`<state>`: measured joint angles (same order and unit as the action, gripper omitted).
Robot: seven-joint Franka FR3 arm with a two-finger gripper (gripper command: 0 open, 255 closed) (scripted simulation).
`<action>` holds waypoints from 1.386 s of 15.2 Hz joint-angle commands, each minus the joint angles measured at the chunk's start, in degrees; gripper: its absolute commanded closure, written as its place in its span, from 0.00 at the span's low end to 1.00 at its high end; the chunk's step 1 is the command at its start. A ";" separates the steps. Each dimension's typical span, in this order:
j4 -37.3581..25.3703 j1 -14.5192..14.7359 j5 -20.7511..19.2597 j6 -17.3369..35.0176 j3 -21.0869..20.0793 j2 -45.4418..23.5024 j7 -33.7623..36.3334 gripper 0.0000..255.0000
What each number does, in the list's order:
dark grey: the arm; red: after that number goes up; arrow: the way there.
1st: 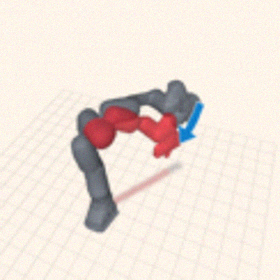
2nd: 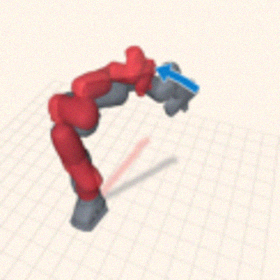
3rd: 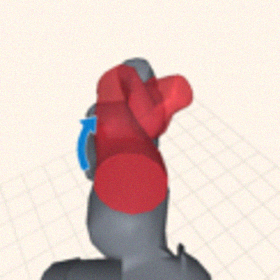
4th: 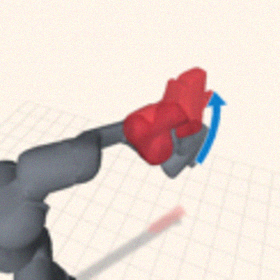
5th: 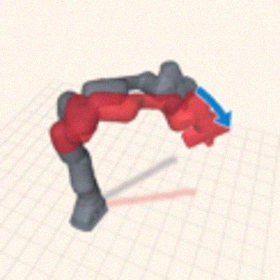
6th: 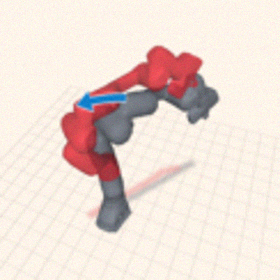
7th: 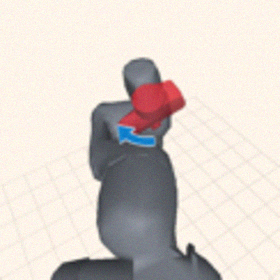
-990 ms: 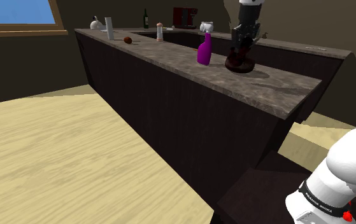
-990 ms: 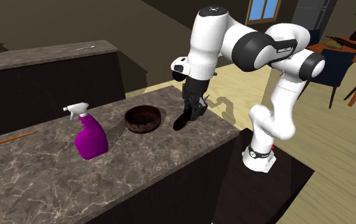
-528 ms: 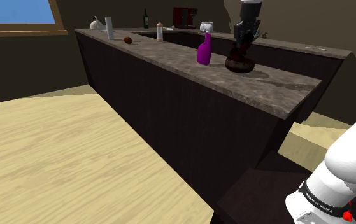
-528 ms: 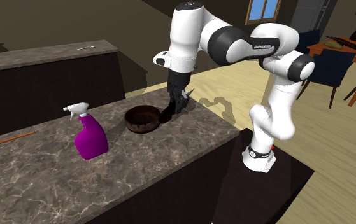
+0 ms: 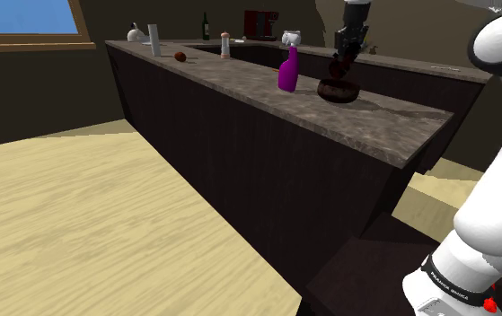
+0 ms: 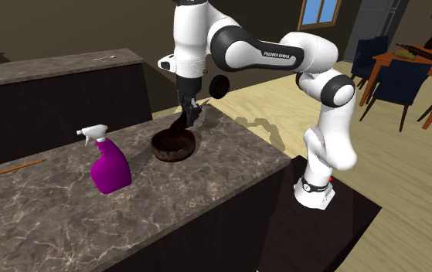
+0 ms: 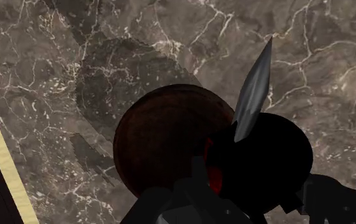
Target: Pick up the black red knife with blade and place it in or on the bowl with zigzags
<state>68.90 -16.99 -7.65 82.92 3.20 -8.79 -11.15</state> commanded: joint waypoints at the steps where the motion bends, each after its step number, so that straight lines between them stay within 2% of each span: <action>1: -6.65 -1.69 0.70 -1.46 1.09 -4.81 -2.82 1.00; 4: -21.78 -4.34 2.05 -6.34 2.09 -14.68 -6.31 1.00; 7: -13.97 -4.12 1.77 -1.87 1.94 -11.36 -5.72 1.00; 12: -4.56 -3.88 1.50 4.01 1.87 -7.88 -4.95 1.00; 19: 5.26 -3.73 1.22 10.86 1.81 -4.96 -4.08 1.00; 21: 5.66 -3.72 1.21 11.16 1.81 -4.85 -4.04 1.00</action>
<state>73.89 -20.69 -6.43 93.59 5.00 -13.89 -15.20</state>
